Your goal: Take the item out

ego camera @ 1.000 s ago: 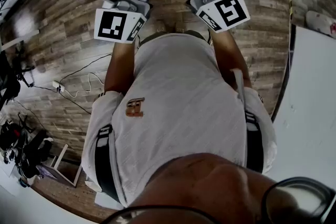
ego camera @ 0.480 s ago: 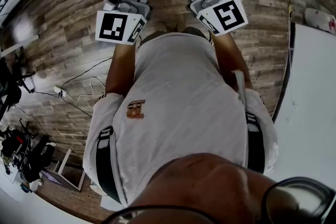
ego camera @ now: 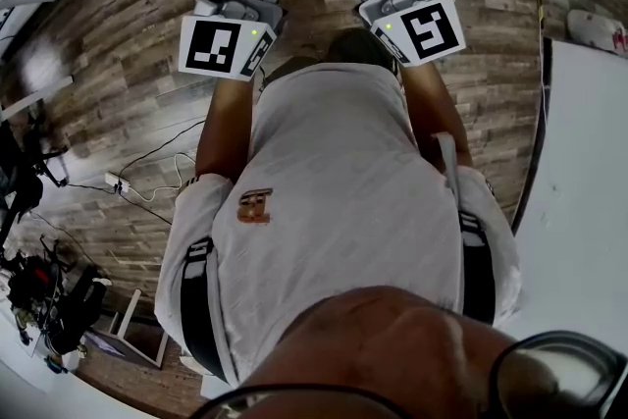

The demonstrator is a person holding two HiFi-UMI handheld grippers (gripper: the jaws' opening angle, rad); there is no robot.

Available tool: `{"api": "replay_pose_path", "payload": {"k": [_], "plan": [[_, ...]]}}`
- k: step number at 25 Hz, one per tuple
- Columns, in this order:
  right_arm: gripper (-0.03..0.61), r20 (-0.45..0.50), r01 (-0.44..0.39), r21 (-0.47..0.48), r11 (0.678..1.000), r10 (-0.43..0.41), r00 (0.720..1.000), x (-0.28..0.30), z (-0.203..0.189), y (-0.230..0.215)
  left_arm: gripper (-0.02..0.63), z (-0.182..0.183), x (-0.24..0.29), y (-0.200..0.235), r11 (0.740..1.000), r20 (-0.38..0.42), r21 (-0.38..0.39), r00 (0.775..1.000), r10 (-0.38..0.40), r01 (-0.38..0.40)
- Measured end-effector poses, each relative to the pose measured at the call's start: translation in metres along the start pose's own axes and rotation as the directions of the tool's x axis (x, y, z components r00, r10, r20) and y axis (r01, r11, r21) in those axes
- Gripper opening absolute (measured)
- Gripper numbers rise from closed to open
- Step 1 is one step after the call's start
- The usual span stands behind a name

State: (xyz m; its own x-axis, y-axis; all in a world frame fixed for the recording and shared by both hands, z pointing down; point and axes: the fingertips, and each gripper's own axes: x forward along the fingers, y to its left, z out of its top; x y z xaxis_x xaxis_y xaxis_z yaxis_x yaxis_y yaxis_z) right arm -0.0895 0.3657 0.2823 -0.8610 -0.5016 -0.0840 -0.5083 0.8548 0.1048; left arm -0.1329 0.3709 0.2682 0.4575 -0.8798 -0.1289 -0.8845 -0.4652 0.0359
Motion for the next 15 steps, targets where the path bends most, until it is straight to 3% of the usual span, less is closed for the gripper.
{"api": "replay_pose_path", "payload": {"k": [6, 15], "plan": [[0.034, -0.027, 0.023, -0.021, 1.000, -0.023, 0.999, 0.024, -0.002, -0.003, 0.018, 0.004, 0.003, 0.029, 1.000, -0.002, -0.009, 1.000, -0.004, 0.004], [0.034, -0.009, 0.045, -0.052, 0.998, -0.045, 0.999, 0.038, -0.010, -0.044, 0.018, -0.006, 0.045, 0.043, 1.000, -0.004, -0.011, 1.000, -0.004, 0.004]]}}
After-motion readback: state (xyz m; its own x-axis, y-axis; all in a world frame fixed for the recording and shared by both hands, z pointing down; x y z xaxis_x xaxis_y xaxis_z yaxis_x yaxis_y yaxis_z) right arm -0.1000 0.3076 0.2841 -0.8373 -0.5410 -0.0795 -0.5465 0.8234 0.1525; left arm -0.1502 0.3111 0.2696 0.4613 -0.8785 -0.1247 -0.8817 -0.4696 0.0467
